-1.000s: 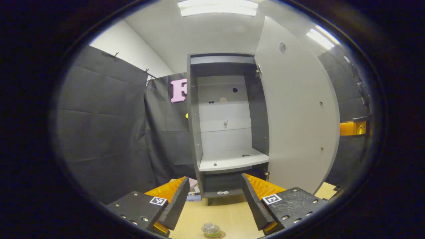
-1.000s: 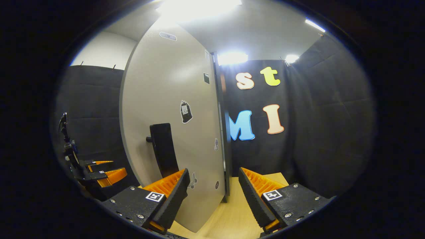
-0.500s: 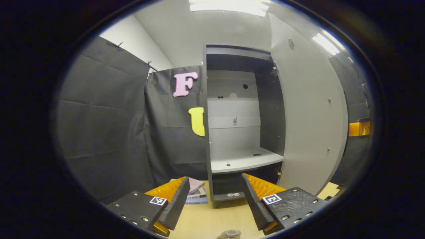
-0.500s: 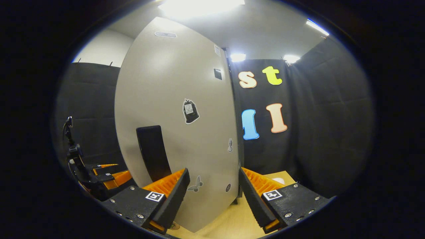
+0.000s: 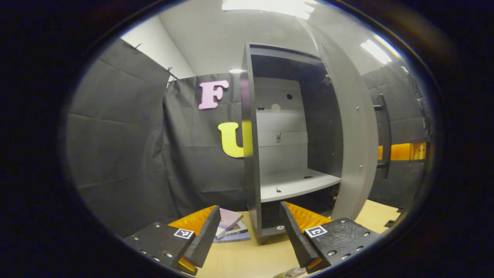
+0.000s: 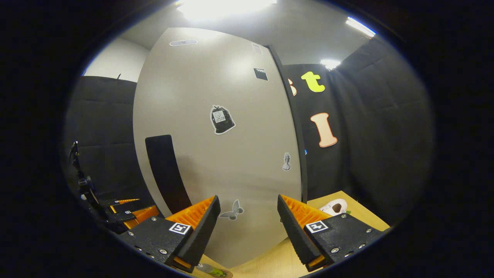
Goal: Open the cabinet door with the right hand, grasp the bottle in the cabinet with the left hand and place it on the coaster, then close the cabinet door with the right hand.
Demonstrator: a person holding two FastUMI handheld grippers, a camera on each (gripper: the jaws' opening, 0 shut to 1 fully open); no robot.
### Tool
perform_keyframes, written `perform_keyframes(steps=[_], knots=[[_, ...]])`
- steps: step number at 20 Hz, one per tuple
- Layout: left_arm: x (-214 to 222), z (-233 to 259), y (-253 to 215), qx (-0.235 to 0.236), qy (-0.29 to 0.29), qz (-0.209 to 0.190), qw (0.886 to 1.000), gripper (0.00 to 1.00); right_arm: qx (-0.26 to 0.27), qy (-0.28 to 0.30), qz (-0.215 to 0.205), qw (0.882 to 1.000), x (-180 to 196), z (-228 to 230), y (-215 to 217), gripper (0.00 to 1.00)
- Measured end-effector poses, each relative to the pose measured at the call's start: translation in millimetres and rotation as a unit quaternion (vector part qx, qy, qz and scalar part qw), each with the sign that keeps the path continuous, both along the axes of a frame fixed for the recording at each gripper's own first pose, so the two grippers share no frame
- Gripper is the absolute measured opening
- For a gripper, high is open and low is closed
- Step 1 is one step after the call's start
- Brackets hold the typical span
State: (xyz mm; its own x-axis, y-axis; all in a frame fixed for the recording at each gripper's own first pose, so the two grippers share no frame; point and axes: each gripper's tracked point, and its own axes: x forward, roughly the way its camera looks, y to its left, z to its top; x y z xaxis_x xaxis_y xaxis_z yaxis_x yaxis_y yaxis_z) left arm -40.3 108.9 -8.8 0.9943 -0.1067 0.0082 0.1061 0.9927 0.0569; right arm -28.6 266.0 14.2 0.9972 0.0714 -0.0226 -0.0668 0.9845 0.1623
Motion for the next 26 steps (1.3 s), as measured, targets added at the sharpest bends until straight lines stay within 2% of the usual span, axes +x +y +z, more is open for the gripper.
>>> perform_keyframes(steps=[1,2,3,4,5,6,7,9,11,12,13,14,15,16,17,18,21,26], knots=[[0,1,4,0.003,0.001,0.012,1.0,0.88,-0.006,-0.002,-0.007,1.0,3,1,0,0.93],[-1,1,3,0.006,0.004,0.02,1.0,0.84,-0.012,-0.002,-0.014,1.0,5,-1,-2,0.92],[-3,-2,-4,0.009,0.013,0.017,1.0,0.84,-0.015,-0.001,-0.018,1.0,7,-3,-2,0.93],[-1,-5,-13,0.012,0.02,0.011,1.0,0.93,-0.016,0.0,-0.022,1.0,9,-6,-2,0.92],[-2,-2,-20,0.014,0.02,0.008,1.0,0.88,-0.016,-0.001,-0.026,1.0,9,-6,-3,0.92],[-2,3,-30,0.013,0.015,0.001,1.0,0.88,-0.02,-0.004,-0.029,0.999,10,-6,-4,0.93],[-2,9,-38,0.009,0.008,-0.004,1.0,0.88,-0.029,-0.006,-0.038,0.999,11,-5,-8,0.9],[0,16,-51,-0.013,0.002,-0.006,1.0,0.88,-0.056,0.003,-0.069,0.996,15,-13,-23,0.92],[-1,27,-64,-0.032,-0.004,-0.001,0.999,0.88,-0.073,-0.009,-0.076,0.994,17,-7,-28,0.93],[-3,31,-67,-0.035,-0.008,0.008,0.999,0.88,-0.083,-0.015,-0.083,0.993,18,-5,-32,0.9],[-6,36,-68,-0.029,-0.01,0.021,0.999,0.88,-0.087,-0.013,-0.092,0.992,18,-7,-35,0.93],[-8,43,-67,-0.017,-0.017,0.035,0.999,0.84,-0.082,-0.011,-0.089,0.993,17,-7,-33,0.93],[-10,52,-66,-0.006,-0.026,0.048,0.998,0.84,-0.072,-0.012,-0.08,0.994,17,-7,-29,0.93],[-9,56,-67,0.002,-0.031,0.058,0.998,0.88,-0.068,-0.015,-0.077,0.995,17,-5,-27,0.93],[-9,58,-69,0.002,-0.036,0.061,0.997,0.86,-0.073,-0.017,-0.073,0.994,17,-2,-26,0.93],[-10,58,-75,-0.004,-0.038,0.056,0.998,0.83,-0.08,-0.017,-0.068,0.994,17,-2,-25,0.92],[1,58,-90,-0.021,-0.037,0.051,0.998,0.86,-0.085,-0.015,-0.043,0.995,29,-6,-12,0.93],[6,76,-119,-0.017,-0.069,0.027,0.997,0.88,-0.103,-0.017,-0.038,0.994,31,-6,-20,0.93]])
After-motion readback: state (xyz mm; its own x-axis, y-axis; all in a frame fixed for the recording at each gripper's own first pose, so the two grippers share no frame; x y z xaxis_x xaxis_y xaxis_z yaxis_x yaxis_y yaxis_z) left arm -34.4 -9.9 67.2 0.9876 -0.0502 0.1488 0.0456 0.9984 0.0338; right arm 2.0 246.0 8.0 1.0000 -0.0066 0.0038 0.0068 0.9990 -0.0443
